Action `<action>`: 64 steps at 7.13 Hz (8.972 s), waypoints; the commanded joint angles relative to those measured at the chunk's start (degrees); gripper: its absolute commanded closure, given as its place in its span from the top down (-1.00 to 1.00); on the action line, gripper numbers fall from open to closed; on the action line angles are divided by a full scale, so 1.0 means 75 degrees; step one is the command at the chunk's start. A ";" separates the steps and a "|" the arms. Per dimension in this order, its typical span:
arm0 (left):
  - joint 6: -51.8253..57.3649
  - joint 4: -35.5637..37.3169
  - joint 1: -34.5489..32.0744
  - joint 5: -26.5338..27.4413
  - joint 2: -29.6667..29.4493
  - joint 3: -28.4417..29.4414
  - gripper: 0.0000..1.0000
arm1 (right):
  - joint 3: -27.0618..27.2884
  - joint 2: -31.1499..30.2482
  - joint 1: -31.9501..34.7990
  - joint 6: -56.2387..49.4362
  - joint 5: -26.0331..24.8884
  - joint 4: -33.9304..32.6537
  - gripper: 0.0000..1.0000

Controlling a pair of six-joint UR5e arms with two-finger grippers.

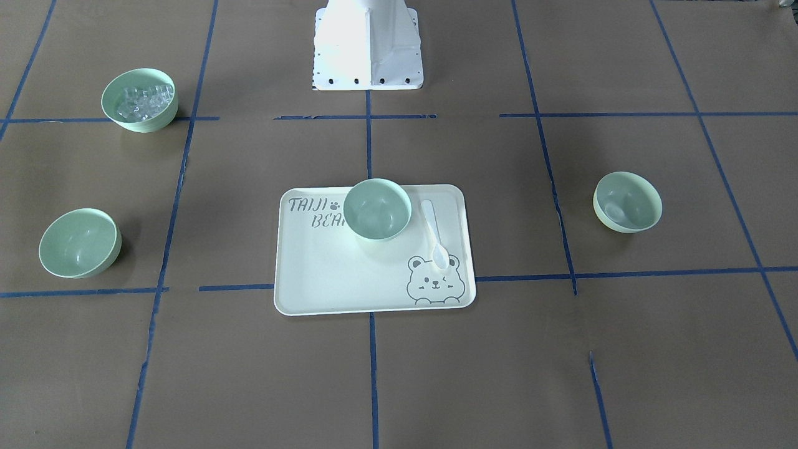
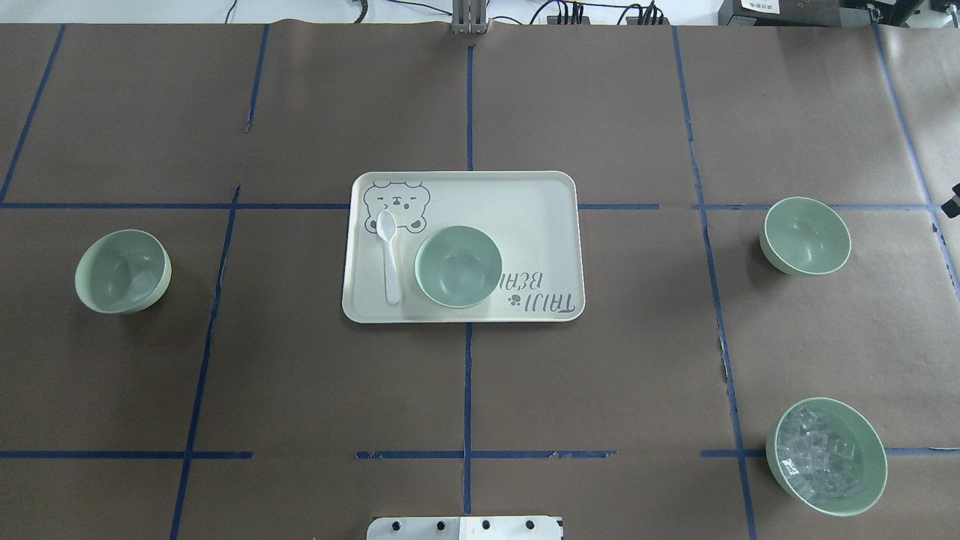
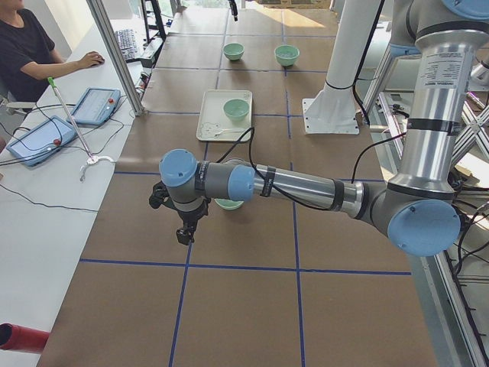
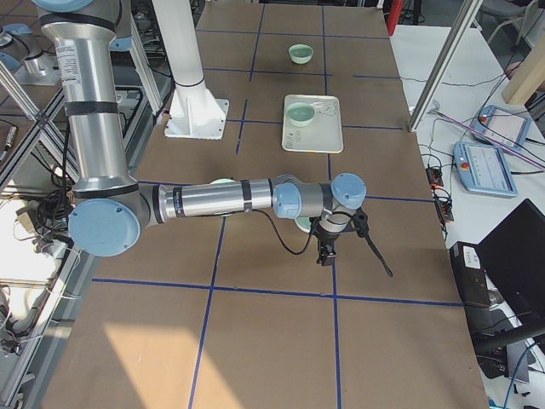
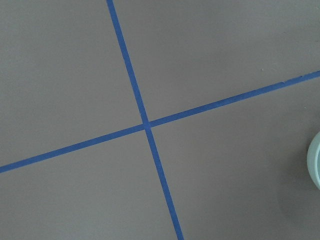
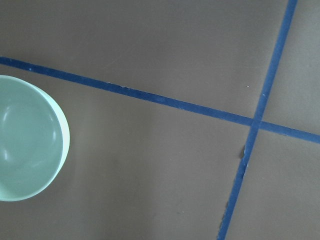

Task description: Stack green bowls together

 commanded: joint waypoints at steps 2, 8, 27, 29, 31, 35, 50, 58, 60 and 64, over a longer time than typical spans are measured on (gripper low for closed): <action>0.0001 -0.0293 0.0116 -0.0160 0.0013 -0.0042 1.00 | -0.0750 -0.0059 -0.1513 0.4254 -0.0369 0.3666 0.96; 0.0013 -0.0293 0.0104 -0.0160 0.0013 -0.0054 1.00 | -0.1105 0.0045 -0.2010 0.5495 -0.0617 0.4393 -0.99; 0.0037 -0.0340 0.0104 -0.0148 0.0072 -0.0078 1.00 | 0.0032 0.4804 -0.5877 1.2236 -0.2878 0.1616 -1.00; 0.0037 -0.0340 0.0104 -0.0148 0.0072 -0.0078 1.00 | 0.0021 0.4781 -0.5936 1.2224 -0.2984 0.1616 -1.00; 0.0037 -0.0340 0.0104 -0.0148 0.0072 -0.0078 1.00 | 0.0009 0.4746 -0.5971 1.2224 -0.2996 0.1616 -1.00; 0.0037 -0.0340 0.0104 -0.0148 0.0072 -0.0089 1.00 | 0.0009 0.4699 -0.5994 1.2224 -0.3088 0.1616 -1.00; -0.5395 -0.3581 0.3216 0.0813 0.0095 0.0648 1.00 | 0.2341 0.0457 -0.3194 0.7033 -0.1168 0.1628 1.00; -0.5787 -0.3621 0.3995 0.0930 0.0060 0.0837 -1.00 | 0.2317 0.0480 -0.3205 0.7033 -0.1191 0.1628 1.00; -0.6206 -0.3621 0.3983 0.0837 0.0014 0.0534 -1.00 | 0.2329 0.0480 -0.3205 0.7033 -0.1179 0.1628 1.00; -1.1475 -0.3597 0.4447 0.0074 -0.2402 -0.0418 -1.00 | 0.2341 0.0351 -0.3054 0.7033 -0.1144 0.1628 1.00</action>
